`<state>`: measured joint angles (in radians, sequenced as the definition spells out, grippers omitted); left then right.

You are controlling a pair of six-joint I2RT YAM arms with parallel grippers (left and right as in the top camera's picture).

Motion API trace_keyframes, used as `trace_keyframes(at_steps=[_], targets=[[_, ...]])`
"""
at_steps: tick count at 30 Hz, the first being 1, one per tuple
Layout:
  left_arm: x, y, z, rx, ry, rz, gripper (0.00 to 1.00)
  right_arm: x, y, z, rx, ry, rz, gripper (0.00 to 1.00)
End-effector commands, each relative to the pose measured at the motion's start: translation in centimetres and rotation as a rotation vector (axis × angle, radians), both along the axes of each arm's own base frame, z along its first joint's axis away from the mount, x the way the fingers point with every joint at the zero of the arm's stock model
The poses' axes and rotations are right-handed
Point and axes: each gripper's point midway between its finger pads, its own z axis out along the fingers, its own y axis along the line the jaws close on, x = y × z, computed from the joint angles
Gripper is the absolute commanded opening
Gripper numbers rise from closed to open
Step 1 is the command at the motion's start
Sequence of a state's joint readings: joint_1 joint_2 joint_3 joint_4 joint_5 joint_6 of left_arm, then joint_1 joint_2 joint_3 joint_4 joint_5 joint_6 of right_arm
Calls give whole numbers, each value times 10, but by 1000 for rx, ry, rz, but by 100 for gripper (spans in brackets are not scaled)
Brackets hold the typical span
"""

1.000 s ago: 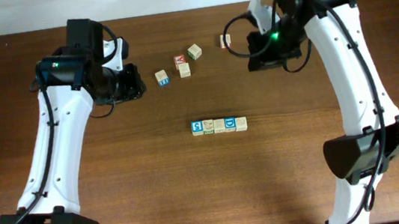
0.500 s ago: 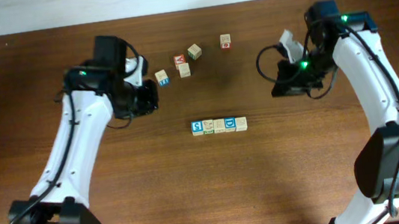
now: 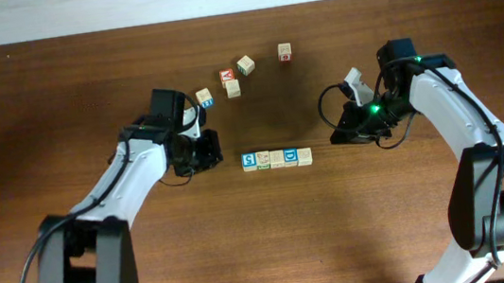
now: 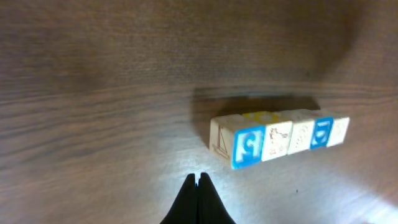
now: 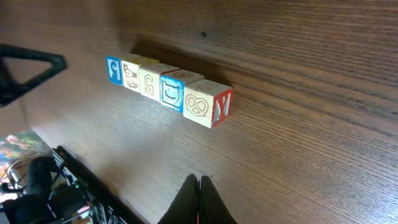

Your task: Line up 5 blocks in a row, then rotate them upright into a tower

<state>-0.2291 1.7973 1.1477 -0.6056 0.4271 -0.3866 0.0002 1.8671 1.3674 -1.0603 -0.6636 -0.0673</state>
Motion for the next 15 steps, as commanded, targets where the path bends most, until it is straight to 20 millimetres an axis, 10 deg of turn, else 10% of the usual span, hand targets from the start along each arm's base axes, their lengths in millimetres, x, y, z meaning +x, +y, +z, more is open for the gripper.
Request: trace_keyframes(at_steps=[1,15], targets=[[-4,-16,-21,-82,84,17,0,-1,0,3,2,-13,5,4],[-4,-36,-28,-143,66,-54,0,0,-7,-3,-52,-13,1,4]])
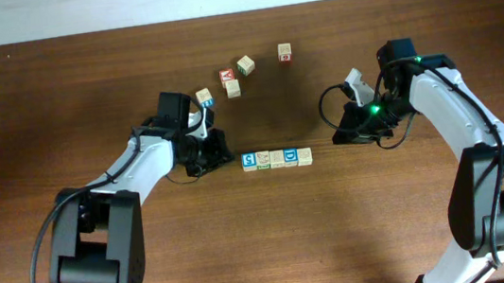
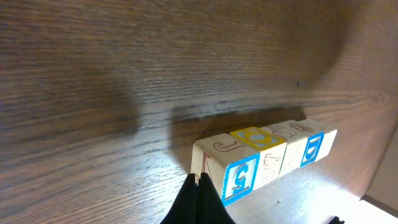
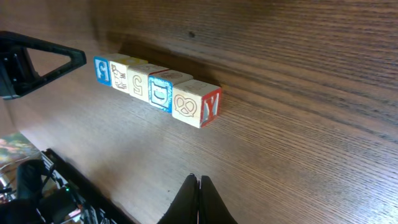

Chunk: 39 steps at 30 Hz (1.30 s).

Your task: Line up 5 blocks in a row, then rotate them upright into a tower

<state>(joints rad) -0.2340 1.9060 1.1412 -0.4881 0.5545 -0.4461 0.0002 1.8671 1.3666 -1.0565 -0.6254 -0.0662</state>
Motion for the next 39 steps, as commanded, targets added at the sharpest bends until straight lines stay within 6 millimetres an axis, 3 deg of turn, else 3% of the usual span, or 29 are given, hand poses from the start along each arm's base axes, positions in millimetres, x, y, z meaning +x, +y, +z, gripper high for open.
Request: trace_keyframes(at_steps=[1,4,20,33,39], targets=[[-13,-16,-4,-15,-2,-81,0,-1,-3,0,-17,-11,3,4],[-18,-24,-6,2,-12,-115,0,-2,-5,-1,-36,-8,2,4],[-16,-17,-11,63,-18,-101,0,-2,-5,-8,-36,9,3,4],[-3,-29,20,5,-41,-116,0,-2,-5,-16,-36,34,3,4],[-12,-6,5,142,15,-80,0,-1,-5,-16,-36,28,4,4]])
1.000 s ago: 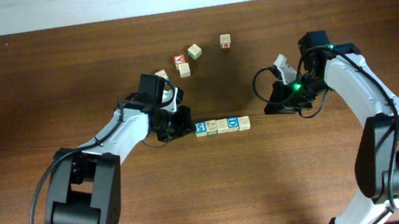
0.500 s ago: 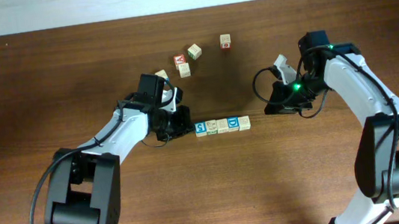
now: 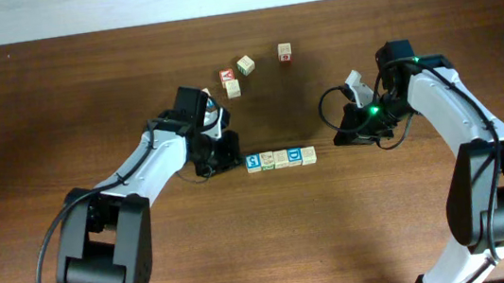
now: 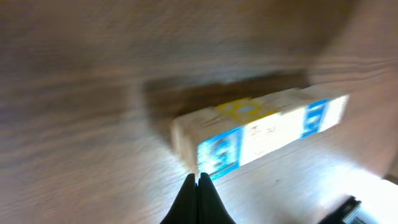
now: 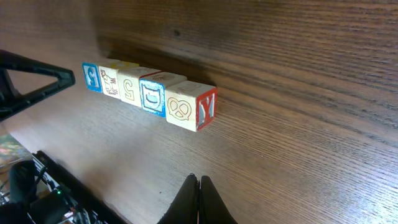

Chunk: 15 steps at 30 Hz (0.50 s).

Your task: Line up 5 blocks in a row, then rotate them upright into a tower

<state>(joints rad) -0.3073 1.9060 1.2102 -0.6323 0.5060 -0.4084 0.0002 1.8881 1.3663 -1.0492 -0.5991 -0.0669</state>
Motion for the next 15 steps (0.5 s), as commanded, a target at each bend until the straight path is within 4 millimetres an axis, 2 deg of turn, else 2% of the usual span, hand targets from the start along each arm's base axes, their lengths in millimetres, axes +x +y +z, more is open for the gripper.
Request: trace_keyframes(at_steps=[1,5,11,15], targets=[[6,11,-2,73,-29,9,0,-1,-1,-7,-10,12,3,4],[10,13,-6,128,-46,33,0,-1,-1,-8,-9,12,3,4],[3,-6,-20,117,-29,-10,0,-1,-1,-8,-9,15,3,4],[1,-10,-25,93,-10,-18,0,-2,-1,-8,-9,19,3,4]])
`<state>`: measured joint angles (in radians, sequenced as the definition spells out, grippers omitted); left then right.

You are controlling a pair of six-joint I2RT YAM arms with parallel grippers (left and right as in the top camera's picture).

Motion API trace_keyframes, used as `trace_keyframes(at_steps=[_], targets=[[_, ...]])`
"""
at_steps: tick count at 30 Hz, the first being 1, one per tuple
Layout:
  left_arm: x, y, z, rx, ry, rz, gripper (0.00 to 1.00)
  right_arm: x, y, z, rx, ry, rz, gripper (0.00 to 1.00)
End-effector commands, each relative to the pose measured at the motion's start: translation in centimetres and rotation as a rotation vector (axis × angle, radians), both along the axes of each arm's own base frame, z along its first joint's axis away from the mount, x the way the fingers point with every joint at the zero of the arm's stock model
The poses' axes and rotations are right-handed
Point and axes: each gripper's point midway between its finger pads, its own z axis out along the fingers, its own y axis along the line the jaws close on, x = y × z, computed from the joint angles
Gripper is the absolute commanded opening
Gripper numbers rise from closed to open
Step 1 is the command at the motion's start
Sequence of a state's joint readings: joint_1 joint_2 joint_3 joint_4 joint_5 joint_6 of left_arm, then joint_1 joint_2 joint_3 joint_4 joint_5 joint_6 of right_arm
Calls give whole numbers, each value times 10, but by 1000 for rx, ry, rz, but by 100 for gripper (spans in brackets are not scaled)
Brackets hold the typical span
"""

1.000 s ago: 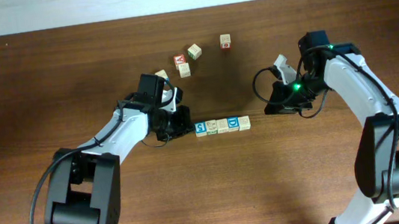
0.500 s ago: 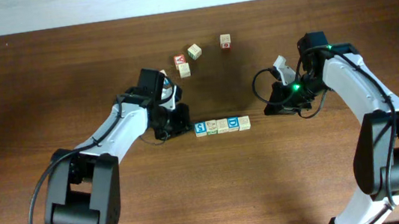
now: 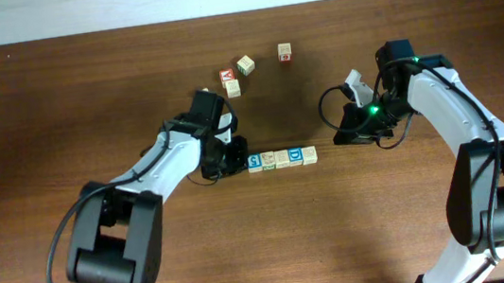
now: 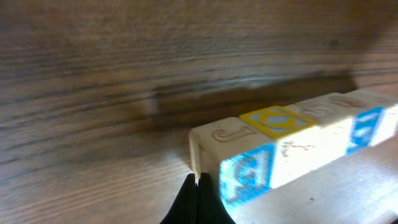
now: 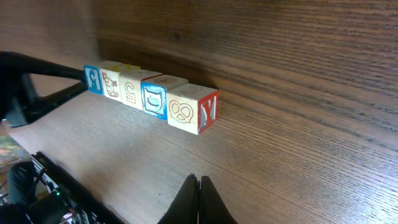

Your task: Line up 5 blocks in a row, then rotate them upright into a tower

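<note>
Five letter blocks stand in a straight row (image 3: 282,158) at mid-table. My left gripper (image 3: 237,161) is shut, its tips against the row's left end. In the left wrist view the shut gripper (image 4: 198,182) meets the bottom corner of the end block (image 4: 214,144), which has a blue letter on its front. My right gripper (image 3: 340,137) is shut and empty, a short way right of the row. The right wrist view has the row (image 5: 152,98) ahead of the shut gripper (image 5: 198,181), with a red Y on its near end.
Several loose blocks lie behind the row: one (image 3: 244,64), another (image 3: 285,53), a red one (image 3: 225,75) and a pale one (image 3: 233,87). The left arm's forearm passes close by them. The brown table's back edge (image 3: 78,35) meets a white wall.
My left gripper has shifted a little to the right and now presses the left end block. The row has barely moved. The right gripper has stayed put.
At first my shut left gripper sat well left of the row. It was then nearer, and later at the row's left end, with the row a little to the right. Now it touches the end block. The right gripper stayed shut right of the row.
</note>
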<state>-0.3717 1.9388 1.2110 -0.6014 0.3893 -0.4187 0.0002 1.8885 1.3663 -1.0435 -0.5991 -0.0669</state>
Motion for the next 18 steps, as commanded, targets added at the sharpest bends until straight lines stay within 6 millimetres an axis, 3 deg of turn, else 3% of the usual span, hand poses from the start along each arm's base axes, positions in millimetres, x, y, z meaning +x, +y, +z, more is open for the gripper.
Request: trace_keyframes(at_steps=[1,18], targets=[[3,-4,-6,-15,19,10,0,-4,-1,-8,-10,27,3,4],[9,-16,4,-112,-18,-44,0,-4,-5,-10,-35,28,3,4]])
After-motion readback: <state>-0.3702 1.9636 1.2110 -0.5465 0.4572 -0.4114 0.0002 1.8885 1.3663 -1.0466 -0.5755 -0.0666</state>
